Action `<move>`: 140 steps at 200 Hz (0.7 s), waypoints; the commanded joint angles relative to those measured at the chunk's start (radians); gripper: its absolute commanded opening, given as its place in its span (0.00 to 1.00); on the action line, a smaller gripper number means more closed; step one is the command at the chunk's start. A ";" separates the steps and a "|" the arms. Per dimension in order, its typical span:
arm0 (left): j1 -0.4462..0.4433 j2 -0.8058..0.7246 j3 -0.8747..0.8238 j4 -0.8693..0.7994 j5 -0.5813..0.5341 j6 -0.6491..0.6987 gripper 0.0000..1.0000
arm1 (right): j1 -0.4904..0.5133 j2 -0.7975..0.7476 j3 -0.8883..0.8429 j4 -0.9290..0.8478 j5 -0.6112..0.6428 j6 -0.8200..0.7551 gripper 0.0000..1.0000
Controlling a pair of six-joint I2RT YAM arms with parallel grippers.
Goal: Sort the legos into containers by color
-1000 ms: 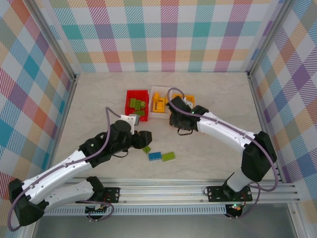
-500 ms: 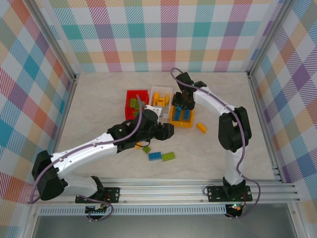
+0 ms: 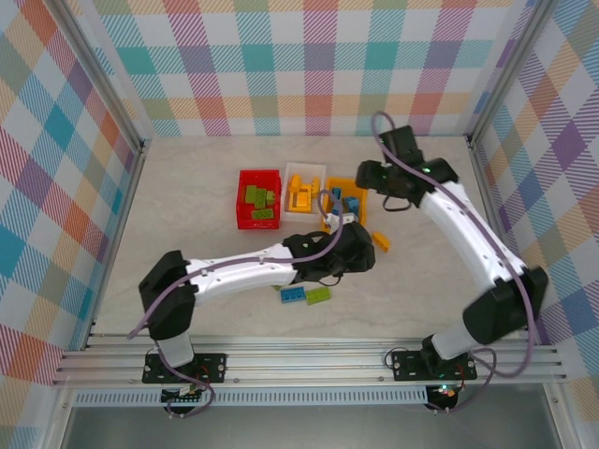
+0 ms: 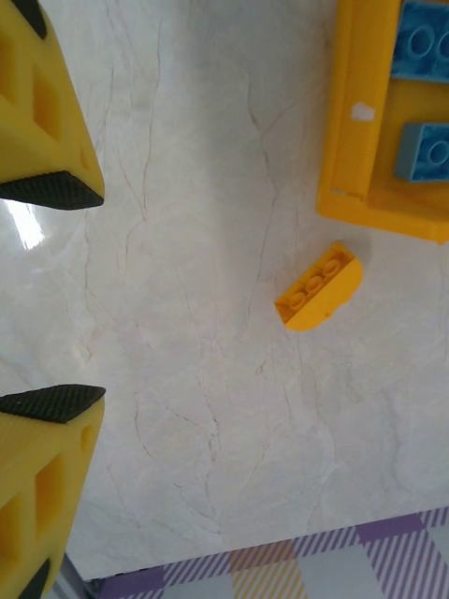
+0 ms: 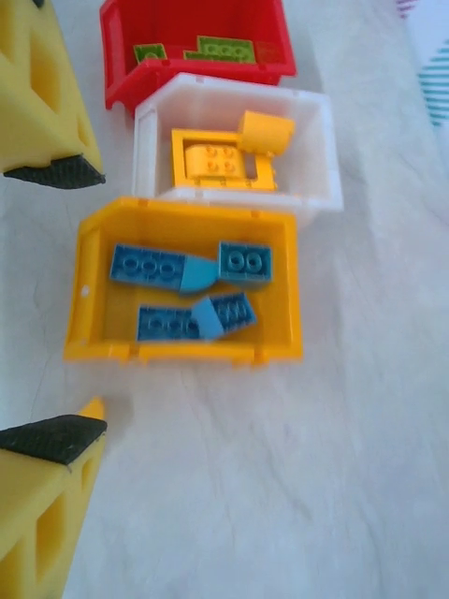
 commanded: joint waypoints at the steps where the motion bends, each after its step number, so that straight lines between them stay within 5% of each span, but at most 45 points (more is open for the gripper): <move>1: -0.020 0.011 0.069 -0.120 -0.116 -0.118 0.54 | -0.072 -0.033 -0.120 -0.056 -0.037 -0.048 0.67; 68: -0.026 -0.247 -0.190 -0.034 -0.225 -0.157 0.56 | -0.115 0.014 -0.412 0.004 -0.163 -0.083 0.69; 140: -0.035 -0.325 -0.233 -0.061 -0.231 -0.158 0.56 | -0.117 0.223 -0.360 0.004 -0.087 -0.186 0.69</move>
